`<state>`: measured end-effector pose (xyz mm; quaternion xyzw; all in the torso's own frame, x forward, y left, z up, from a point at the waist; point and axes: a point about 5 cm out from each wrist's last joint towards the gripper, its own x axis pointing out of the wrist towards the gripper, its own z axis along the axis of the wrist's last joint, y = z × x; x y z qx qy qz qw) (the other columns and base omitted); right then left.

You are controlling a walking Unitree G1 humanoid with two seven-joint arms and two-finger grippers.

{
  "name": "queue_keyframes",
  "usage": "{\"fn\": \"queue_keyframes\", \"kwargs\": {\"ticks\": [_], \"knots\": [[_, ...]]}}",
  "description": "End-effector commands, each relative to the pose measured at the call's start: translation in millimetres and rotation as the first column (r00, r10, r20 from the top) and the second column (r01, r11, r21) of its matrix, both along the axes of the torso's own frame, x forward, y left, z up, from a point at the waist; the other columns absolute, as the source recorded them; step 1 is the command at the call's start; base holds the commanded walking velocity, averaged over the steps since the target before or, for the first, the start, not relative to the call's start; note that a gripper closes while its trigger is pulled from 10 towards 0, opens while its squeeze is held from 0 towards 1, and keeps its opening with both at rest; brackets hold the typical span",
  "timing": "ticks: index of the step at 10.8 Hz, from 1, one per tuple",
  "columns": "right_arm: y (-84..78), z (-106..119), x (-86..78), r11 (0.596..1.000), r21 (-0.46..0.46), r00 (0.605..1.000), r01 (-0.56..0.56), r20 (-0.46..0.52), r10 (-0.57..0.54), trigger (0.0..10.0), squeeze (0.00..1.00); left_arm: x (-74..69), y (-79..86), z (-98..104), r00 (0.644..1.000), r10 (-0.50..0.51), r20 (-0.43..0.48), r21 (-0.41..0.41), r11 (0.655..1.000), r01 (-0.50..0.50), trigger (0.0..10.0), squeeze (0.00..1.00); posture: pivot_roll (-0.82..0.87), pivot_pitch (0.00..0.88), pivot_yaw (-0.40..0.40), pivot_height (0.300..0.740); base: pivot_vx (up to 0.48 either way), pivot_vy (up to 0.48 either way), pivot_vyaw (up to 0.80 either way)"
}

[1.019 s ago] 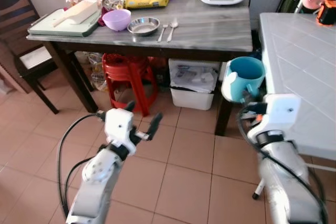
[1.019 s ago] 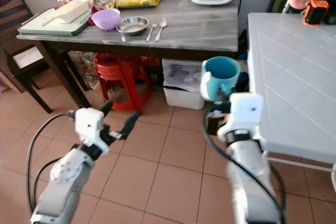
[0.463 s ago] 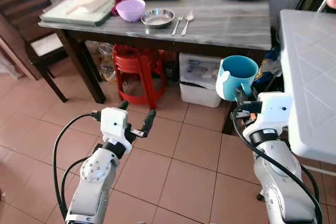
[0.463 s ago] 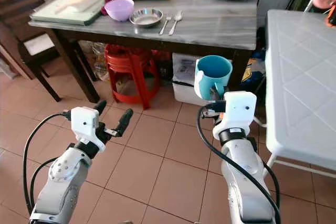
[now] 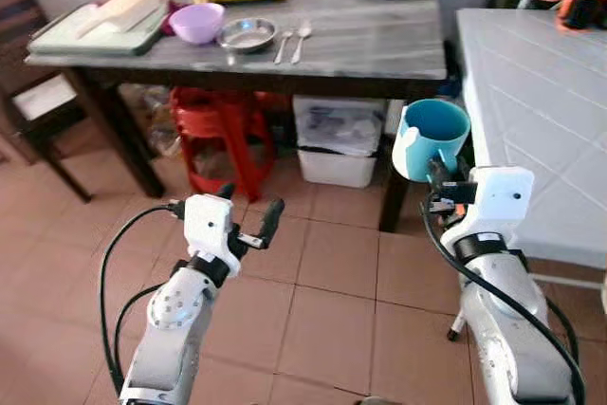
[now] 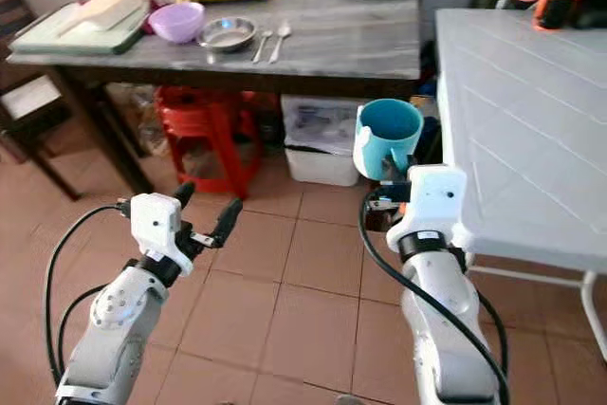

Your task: Setting the table

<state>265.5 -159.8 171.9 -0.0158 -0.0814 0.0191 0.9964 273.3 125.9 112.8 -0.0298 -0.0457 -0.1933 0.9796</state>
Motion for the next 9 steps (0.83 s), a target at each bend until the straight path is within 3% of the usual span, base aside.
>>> {"fn": "queue_keyframes", "kwargs": {"ticks": [1, 9], "knots": [[3.9, 4.3, 0.7, 1.0, 0.018, 1.0, -0.014, 0.025, 0.014, 10.0, 0.0, 0.9, 5.5, 0.8, 1.0, 0.012, -0.003, 0.02, 1.0, -0.012, 10.0, 0.0, 0.0, 0.097, 0.085, 0.74, 0.0, 0.341, -0.66], [5.2, 5.4, 2.7, 1.0, 0.014, 0.999, -0.027, 0.037, 0.027, 10.0, 0.0, 1.1, 5.0, 0.4, 1.0, 0.016, 0.003, 0.022, 1.0, -0.016, 10.0, 0.0, 0.0, 0.088, 0.079, 0.74, 0.0, 0.358, 0.0]]}}
